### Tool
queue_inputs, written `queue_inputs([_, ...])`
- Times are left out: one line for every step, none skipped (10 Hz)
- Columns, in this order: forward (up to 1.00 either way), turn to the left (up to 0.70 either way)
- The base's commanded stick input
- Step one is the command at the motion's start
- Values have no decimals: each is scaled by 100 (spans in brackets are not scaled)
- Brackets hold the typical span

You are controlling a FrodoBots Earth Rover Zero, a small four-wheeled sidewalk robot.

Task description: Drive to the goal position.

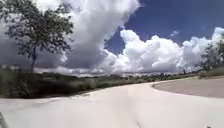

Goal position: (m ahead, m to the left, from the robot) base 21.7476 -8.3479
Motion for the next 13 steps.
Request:
queue_inputs([85,-3])
queue_inputs([85,0])
queue_inputs([85,0])
queue_inputs([85,0])
queue_inputs([85,0])
queue_inputs([85,0])
queue_inputs([85,0])
queue_inputs([85,0])
queue_inputs([85,0])
queue_inputs([85,0])
queue_inputs([85,0])
queue_inputs([85,0])
queue_inputs([85,0])
